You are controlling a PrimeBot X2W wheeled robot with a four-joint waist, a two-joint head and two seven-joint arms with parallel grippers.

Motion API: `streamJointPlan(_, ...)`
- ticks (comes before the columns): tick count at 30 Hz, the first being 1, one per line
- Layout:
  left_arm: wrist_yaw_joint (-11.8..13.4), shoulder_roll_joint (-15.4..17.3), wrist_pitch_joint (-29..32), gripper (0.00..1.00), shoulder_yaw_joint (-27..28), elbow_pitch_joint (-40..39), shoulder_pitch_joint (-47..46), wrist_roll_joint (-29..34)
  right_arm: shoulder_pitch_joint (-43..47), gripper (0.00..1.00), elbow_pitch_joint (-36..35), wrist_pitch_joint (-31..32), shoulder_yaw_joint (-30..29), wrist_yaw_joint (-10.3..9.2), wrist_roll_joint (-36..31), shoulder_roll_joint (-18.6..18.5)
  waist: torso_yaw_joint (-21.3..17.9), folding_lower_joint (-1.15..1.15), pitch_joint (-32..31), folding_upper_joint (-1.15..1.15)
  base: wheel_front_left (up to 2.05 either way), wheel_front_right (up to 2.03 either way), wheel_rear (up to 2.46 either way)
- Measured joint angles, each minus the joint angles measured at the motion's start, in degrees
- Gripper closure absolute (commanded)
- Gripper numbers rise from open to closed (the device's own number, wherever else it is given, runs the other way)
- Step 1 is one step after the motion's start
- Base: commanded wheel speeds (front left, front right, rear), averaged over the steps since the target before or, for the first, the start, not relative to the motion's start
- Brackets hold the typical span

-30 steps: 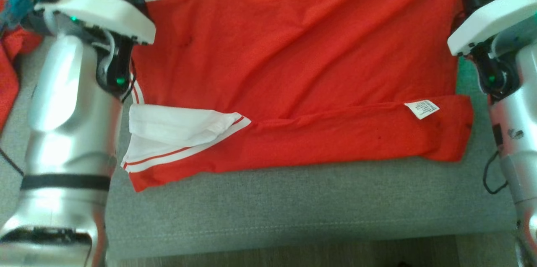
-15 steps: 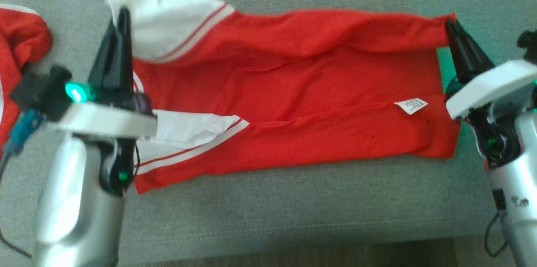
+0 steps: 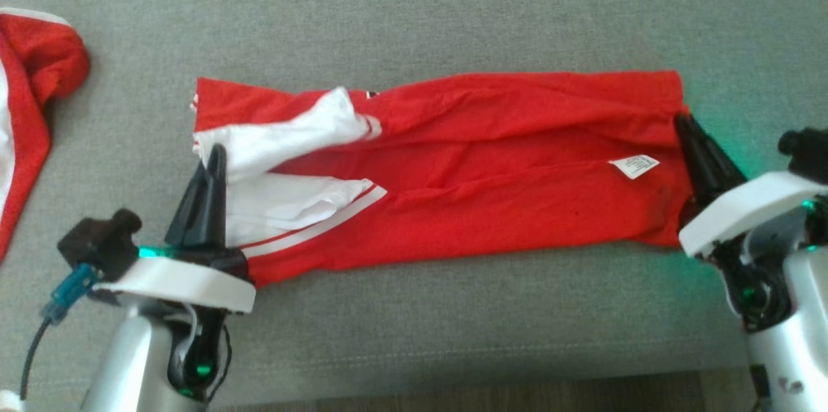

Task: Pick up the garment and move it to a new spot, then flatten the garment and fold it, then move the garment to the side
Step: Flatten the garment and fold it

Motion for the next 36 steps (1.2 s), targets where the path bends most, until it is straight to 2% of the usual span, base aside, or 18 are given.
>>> streamJointPlan(3, -0.01, -0.14, 0.79, 1.00, -0.04, 2.15, 0.94, -0.91, 2.01, 1.00, -0.52, 0.10, -0.82, 0.00, -1.76, 1.10, -0.26, 0.00, -0.21, 0.00, 0.00, 0.00, 0.00)
streamJointPlan(4, -0.01, -0.15, 1.01, 1.00, -0.08, 2.93, 1.15, -1.19, 2.48, 0.96, -0.53, 0.26, -1.13, 0.00, -2.24, 1.46, -0.34, 0.00, -0.30, 0.00, 0.00, 0.00, 0.00)
streamJointPlan(5, -0.01, -0.18, 1.01, 0.86, -0.07, 3.66, 1.28, -1.46, 3.02, 0.78, -0.63, 0.38, -1.41, 0.00, -2.53, 1.78, -0.39, 0.00, -0.38, 0.00, 0.00, 0.00, 0.00)
streamJointPlan(6, -0.01, -0.16, 1.01, 0.58, -0.03, 4.43, 1.37, -1.46, 3.45, 0.61, -0.64, 0.56, -1.70, 0.00, -2.61, 2.15, -0.42, 0.00, -0.47, 0.00, 0.00, 0.00, 0.00)
streamJointPlan(7, -0.01, -0.15, 1.01, 0.11, -0.02, 5.26, 1.37, -1.47, 3.85, 0.35, -0.66, 0.55, -1.96, 0.00, -2.85, 2.47, -0.44, 0.00, -0.60, 0.00, 0.00, 0.00, 0.00)
streamJointPlan(8, -0.01, -0.13, 1.00, 0.00, 0.00, 5.87, 1.39, -1.60, 4.26, 0.00, -0.89, 0.45, -2.12, 0.00, -3.28, 2.80, -0.47, 0.00, -0.72, 0.00, 0.00, 0.00, 0.00)
streamJointPlan(12, 0.63, -0.09, 0.55, 0.00, 0.03, 6.95, 1.40, -1.66, 5.43, 0.00, -2.30, -1.55, -3.19, 0.00, -5.27, 4.24, -0.45, 0.00, -1.41, 0.00, 0.00, 0.00, 0.00)
streamJointPlan(18, 4.00, -0.10, -1.68, 0.00, 0.56, 4.17, 1.51, 2.56, 6.37, 0.00, -7.59, -7.03, -5.19, 0.00, -12.32, 6.93, -0.59, 0.00, -3.26, 0.00, 0.00, 0.00, 0.00)
streamJointPlan(27, 7.09, 0.40, -2.09, 0.00, 0.38, -2.34, 2.37, 7.81, 6.69, 0.00, -13.80, -8.22, -4.66, 0.00, -20.30, 8.75, -0.71, 0.00, -6.86, 0.00, 0.00, 0.00, 0.00)
streamJointPlan(36, 8.88, 1.96, 0.03, 0.00, -0.52, -5.59, 5.24, 10.26, 11.05, 0.00, -17.03, -8.01, -3.28, 0.00, -23.27, 10.00, -0.77, 0.00, -9.77, 0.00, 0.00, 0.00, 0.00)
